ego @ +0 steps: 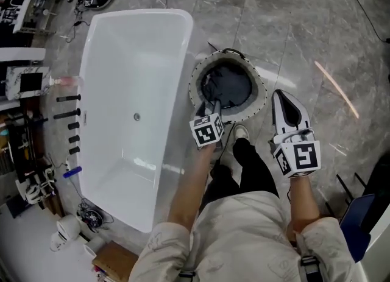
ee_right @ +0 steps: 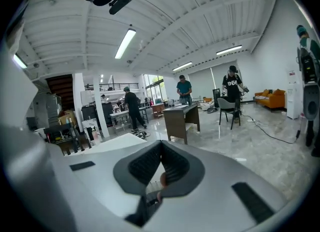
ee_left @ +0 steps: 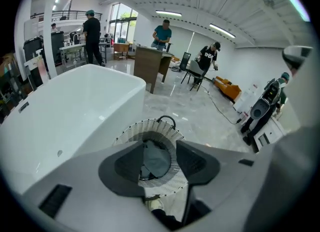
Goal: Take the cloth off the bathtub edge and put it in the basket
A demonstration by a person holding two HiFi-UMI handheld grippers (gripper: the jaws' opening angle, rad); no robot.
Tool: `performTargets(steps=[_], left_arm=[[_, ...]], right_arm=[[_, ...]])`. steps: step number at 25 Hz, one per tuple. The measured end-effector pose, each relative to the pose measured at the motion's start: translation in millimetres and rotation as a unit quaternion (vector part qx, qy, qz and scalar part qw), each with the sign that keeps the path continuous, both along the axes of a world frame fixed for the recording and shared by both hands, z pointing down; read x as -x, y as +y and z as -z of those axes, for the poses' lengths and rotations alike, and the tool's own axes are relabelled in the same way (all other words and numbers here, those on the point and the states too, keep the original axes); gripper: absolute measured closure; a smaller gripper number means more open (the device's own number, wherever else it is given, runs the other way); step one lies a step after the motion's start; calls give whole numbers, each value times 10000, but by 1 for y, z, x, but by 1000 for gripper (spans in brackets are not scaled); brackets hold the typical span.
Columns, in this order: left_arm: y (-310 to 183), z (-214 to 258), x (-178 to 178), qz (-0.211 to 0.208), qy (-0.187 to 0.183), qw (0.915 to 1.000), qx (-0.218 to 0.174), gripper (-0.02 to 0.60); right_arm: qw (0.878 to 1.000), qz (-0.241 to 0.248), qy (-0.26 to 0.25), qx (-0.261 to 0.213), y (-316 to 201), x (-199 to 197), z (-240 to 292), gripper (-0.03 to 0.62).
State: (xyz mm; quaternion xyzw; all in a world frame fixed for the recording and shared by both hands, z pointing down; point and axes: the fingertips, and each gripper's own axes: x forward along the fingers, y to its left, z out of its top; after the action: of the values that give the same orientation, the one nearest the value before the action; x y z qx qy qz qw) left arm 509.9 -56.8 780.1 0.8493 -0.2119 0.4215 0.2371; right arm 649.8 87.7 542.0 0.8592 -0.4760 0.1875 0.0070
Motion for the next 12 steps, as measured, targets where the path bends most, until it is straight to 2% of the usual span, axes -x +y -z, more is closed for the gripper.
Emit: performTargets(steps=[6, 12], left_arm=[[-24, 61, 68, 377, 383, 9982, -278, 376], [-61, 116, 154, 946, 769, 9906, -623, 376]], right_arm=[[9980, 559, 251, -122, -54, 55, 49, 605], [9907, 1231, 472, -343, -115, 131, 88, 605]])
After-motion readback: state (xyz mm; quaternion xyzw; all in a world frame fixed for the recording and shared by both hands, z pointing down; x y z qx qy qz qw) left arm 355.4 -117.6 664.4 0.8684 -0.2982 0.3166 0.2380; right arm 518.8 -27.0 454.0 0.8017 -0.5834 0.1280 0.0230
